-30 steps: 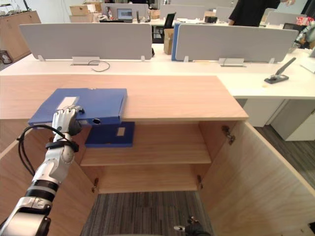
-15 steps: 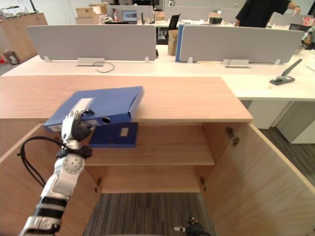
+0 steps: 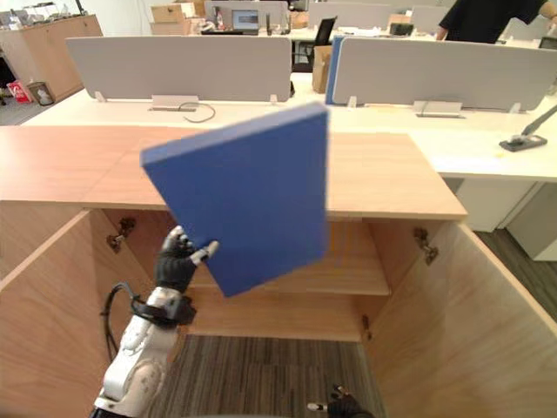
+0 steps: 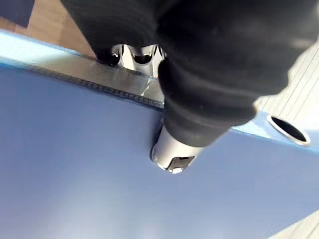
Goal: Walk over to the cabinet, pick up the folder, carry it to the office cabinet, place the folder inside the office cabinet, then close the office cabinet door
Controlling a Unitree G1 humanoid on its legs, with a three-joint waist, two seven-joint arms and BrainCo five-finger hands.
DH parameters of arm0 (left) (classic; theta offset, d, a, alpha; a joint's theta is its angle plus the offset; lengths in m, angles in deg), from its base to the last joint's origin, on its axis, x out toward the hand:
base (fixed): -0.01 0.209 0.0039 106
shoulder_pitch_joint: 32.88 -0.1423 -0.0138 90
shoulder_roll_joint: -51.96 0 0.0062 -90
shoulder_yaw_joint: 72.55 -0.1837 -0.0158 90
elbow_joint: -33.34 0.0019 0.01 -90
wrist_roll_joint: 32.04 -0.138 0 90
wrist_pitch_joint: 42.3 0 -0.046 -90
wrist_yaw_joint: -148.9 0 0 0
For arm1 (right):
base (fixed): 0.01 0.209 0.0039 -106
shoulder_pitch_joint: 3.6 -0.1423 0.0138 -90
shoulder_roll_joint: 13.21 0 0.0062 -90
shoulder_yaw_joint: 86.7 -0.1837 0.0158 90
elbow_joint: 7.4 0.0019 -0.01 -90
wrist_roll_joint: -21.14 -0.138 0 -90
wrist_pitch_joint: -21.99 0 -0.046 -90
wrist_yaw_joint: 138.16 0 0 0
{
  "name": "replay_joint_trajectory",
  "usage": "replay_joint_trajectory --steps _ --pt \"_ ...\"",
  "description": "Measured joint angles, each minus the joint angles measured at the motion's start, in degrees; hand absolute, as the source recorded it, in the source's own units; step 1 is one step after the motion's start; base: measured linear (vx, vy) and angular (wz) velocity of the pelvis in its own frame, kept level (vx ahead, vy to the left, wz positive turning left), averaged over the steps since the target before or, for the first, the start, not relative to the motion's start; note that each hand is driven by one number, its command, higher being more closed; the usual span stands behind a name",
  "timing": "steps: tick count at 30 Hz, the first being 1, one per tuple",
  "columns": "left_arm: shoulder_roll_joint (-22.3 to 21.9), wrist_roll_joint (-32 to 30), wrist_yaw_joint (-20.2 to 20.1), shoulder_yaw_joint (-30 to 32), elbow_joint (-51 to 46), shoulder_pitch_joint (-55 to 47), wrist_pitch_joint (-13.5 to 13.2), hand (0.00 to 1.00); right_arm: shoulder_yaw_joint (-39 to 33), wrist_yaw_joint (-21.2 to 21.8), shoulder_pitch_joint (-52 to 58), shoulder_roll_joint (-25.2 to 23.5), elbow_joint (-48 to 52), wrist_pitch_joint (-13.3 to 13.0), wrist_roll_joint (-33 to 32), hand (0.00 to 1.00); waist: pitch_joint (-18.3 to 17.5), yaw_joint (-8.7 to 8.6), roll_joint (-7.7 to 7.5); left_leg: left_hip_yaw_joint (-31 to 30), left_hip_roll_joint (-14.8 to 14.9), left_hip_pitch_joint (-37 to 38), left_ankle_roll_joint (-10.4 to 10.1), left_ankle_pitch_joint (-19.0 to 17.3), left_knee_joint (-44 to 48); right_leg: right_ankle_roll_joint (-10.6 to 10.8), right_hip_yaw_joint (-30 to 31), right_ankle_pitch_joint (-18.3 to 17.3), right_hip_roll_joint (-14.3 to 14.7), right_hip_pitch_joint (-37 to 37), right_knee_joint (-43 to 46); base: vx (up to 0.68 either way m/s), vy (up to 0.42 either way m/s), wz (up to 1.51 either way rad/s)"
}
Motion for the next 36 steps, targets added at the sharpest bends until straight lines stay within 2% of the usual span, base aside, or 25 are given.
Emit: replay_joint_trajectory --steps 3,6,10,11,12,13,15,20,21,25,33,36 --pt "-0.2 3.1 0.66 2.01 -1.46 -1.46 -0.55 1.0 0.17 -0.01 -0.3 0.0 -0.42 0.1 0.02 0.0 0.39 0.72 -0.54 -0.18 0.08 0.0 0.01 -0.04 0.01 -0.16 -0.31 -0.1 0.13 0.19 -0.06 0.02 -0.012 0.05" --pt "-2.17 3.07 1.36 1.78 -5.35 -2.72 -0.67 1.0 0.65 -0.19 -1.2 -0.22 -1.52 0.25 -0.74 0.0 0.51 1.53 -0.85 -0.09 0.26 -0.24 0.01 0.0 0.04 -0.13 -0.03 -0.08 0.22 -0.02 0.04 0.0 0.0 0.0" --pt "-4.38 3.1 1.79 -1.12 -10.22 -3.1 -1.52 1.0 1.24 -3.04 -7.63 -2.59 0.22 1.09 -11.61 0.0 0.66 2.15 -0.58 0.27 0.95 -1.25 0.05 0.63 0.02 -0.17 0.65 -0.03 0.78 -1.87 1.24 -0.07 -0.004 -0.06" --pt "-5.17 3.08 1.72 -2.03 -11.04 -3.81 -1.49 1.0 0.95 -6.32 -9.0 -3.92 8.26 0.44 -17.05 0.0 1.18 2.32 -0.47 0.53 1.21 -1.09 -0.02 0.84 0.02 -0.19 1.07 -0.02 1.02 -2.22 1.91 -0.12 -0.005 -0.11" --pt "-5.88 2.48 1.8 -1.83 -11.66 -5.25 -1.49 1.0 0.78 -6.63 -8.13 -4.46 18.42 -0.27 -19.94 0.0 1.27 2.07 -0.28 0.64 1.3 -0.98 -0.03 0.9 0.03 -0.23 1.18 0.0 1.06 -2.3 2.19 -0.09 0.001 -0.07" --pt "-6.21 2.07 1.91 -1.43 -12.05 -6.18 -1.49 1.0 0.76 -6.82 -7.07 -4.45 24.77 -0.54 -20.9 0.0 1.38 2.12 -0.09 0.6 1.29 -0.98 -0.02 0.94 0.03 -0.23 1.17 0.0 1.05 -2.33 2.33 -0.07 0.006 -0.01" --pt "-6.89 -1.88 3.16 2.41 -13.03 -9.42 -1.54 1.0 -1.06 -8.24 -4.46 -3.86 42.83 -4.23 -20.21 0.0 1.52 2.01 -0.01 0.61 1.29 -1.08 0.03 1.05 0.02 -0.22 1.14 -0.01 1.03 -2.64 2.69 -0.07 0.012 0.0" --pt "-7.17 -9.89 4.11 9.1 -15.0 -9.93 -1.54 1.0 -6.17 -10.61 -3.03 -3.39 58.14 -5.7 -15.34 0.0 2.12 1.59 -0.19 0.74 1.23 -2.27 -0.3 1.11 0.04 -0.31 1.12 0.18 0.93 -3.94 2.28 -0.05 0.012 -0.02" --pt "-7.22 -11.56 4.12 10.49 -16.4 -9.93 -1.54 1.0 -6.53 -10.64 -3.07 -3.13 62.65 -6.69 -14.38 0.0 2.1 1.53 -0.23 0.9 1.16 -2.33 -0.06 1.27 0.06 -0.1 1.18 0.47 0.84 -3.96 1.95 -0.02 0.022 -0.07" --pt "-7.62 -12.6 4.11 12.25 -18.84 -9.83 -1.73 1.0 -6.53 -10.38 -4.43 -2.07 68.84 -8.66 -13.54 0.0 2.08 1.42 -0.28 0.94 1.05 -2.39 -0.01 1.31 0.34 0.14 1.24 0.76 0.76 -3.95 1.9 0.02 0.006 -0.01" --pt "-7.75 -14.01 4.08 15.03 -19.04 -9.38 -1.85 1.0 -3.93 -5.71 -8.68 1.09 71.58 -8.85 -16.63 0.0 2.1 1.54 -0.24 0.75 1.03 -2.5 -0.01 1.29 0.33 0.15 1.24 0.79 0.82 -3.96 1.97 -0.01 0.002 0.0" --pt "-7.75 -14.15 3.38 15.44 -19.04 -9.29 -1.85 1.0 -1.08 -2.81 -10.26 3.02 72.57 -8.83 -20.6 0.0 2.1 1.48 -0.2 0.71 1.02 -2.48 -0.01 1.29 0.32 0.16 1.24 0.79 0.8 -3.97 2.06 -0.02 0.005 0.0"
